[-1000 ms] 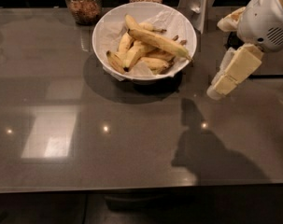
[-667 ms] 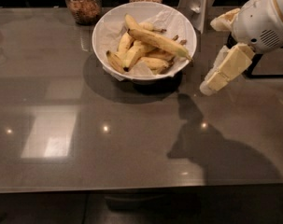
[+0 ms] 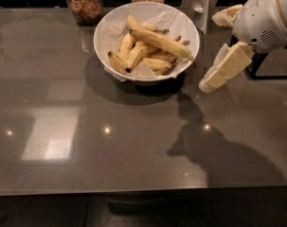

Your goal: Pick banana from white bowl

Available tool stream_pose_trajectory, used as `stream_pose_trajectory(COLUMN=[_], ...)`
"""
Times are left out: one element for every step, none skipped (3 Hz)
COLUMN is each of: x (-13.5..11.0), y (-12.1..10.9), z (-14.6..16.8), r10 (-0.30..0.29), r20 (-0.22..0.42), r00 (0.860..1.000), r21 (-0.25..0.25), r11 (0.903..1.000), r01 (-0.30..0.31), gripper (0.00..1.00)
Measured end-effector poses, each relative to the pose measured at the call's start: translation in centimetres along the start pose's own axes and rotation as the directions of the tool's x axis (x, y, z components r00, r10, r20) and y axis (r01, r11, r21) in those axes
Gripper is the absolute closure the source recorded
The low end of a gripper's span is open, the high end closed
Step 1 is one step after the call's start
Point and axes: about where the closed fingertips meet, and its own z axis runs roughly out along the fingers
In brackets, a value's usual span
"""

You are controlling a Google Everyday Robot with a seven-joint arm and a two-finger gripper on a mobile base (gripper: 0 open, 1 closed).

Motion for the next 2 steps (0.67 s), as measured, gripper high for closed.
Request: stream_pose_trajectory(x=[-1.8, -3.5], y=[-1.6, -2.9], z=[1.4, 3.2], r10=[-0.054, -0.094], r20=[0.082, 0.145], r00=[0.995, 0.985], r21=[0.049, 0.066], r11=[0.9975, 0.9942], r01=[0.050, 0.085], gripper=[0.00, 0.09])
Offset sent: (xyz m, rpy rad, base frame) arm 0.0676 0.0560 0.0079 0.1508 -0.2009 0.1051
